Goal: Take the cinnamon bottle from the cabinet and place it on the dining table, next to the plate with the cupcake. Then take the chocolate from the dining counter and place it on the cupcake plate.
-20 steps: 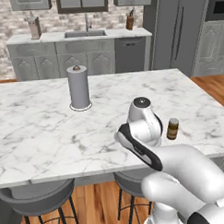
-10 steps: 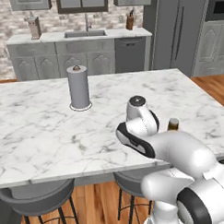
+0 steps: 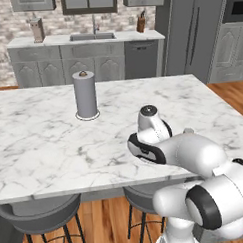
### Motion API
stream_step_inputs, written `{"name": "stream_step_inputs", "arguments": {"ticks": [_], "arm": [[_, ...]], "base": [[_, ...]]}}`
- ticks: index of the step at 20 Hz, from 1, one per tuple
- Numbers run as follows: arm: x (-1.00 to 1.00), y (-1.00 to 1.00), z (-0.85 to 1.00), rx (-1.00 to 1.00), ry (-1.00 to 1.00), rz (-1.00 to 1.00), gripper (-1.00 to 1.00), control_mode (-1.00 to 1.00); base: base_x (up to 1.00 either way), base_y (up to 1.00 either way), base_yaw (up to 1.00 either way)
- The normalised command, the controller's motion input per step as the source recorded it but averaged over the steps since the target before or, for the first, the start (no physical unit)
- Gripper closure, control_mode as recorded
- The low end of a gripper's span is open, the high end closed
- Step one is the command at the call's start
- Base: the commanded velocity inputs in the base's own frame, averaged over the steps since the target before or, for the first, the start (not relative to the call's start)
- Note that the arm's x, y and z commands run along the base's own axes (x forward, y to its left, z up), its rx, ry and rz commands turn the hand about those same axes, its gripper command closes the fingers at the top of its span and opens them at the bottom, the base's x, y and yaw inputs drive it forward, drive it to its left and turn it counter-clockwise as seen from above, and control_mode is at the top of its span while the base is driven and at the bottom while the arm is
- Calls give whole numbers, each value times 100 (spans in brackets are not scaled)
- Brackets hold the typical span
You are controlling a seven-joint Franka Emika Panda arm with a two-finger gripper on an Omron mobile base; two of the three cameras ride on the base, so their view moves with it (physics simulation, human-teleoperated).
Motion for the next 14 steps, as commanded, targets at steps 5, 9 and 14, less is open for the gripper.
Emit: {"name": "stream_step_inputs", "arguments": {"ticks": [5, 9, 14], "arm": [[-2, -5, -19, 0, 0, 0, 100, -100], [0, -11, -20, 0, 0, 0, 100, -100], [3, -7, -10, 0, 0, 0, 100, -100]], "base": [[0, 0, 0], [0, 0, 0], [0, 0, 0]]}}
